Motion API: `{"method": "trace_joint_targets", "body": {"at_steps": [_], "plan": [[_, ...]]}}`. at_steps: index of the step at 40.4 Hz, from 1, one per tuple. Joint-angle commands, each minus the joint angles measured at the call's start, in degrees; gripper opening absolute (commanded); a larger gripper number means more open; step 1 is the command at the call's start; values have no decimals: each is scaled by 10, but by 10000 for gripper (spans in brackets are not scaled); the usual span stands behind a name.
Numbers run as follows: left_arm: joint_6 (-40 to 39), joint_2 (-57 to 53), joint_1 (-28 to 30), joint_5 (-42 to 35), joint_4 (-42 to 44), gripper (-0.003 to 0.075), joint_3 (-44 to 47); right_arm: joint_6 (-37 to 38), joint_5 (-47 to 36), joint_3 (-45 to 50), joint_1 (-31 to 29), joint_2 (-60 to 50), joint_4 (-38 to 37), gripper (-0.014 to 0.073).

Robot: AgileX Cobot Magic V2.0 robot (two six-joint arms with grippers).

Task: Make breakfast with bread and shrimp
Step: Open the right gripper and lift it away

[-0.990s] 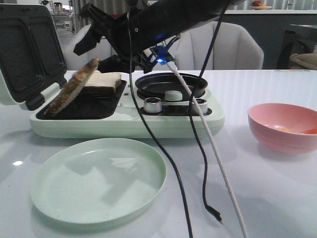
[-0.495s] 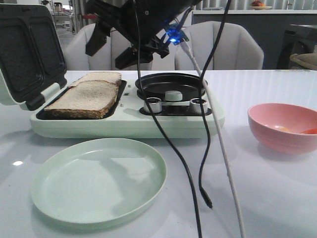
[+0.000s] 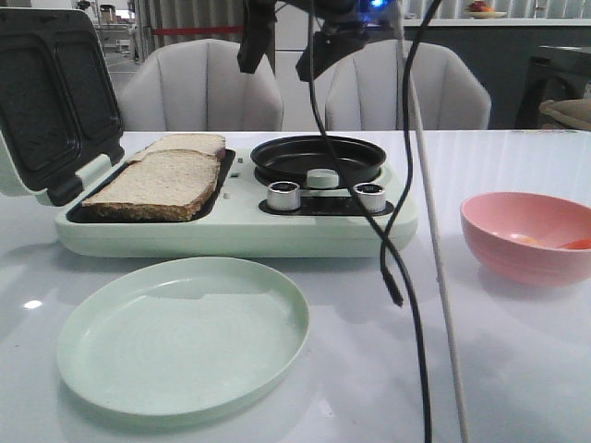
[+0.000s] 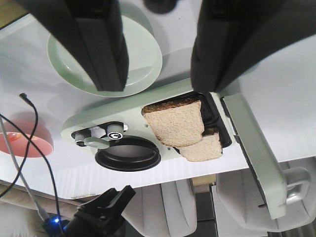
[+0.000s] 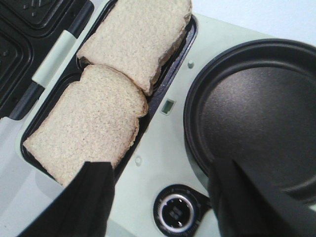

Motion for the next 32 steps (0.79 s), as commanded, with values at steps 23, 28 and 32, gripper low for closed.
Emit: {"method": "trace_joint_targets", "body": {"at_steps": [23,28,32], "plan": [[-5,-11,0,-49,-4,365,-16,40,-163,376,-96,-395,-75,522],[-5,-11,0,-49,-4,365,-16,40,-186,438,-96,-479,-96,522],[-5,-11,0,-49,-4,365,-16,40,-198,480,-96,-541,-97,522]]}}
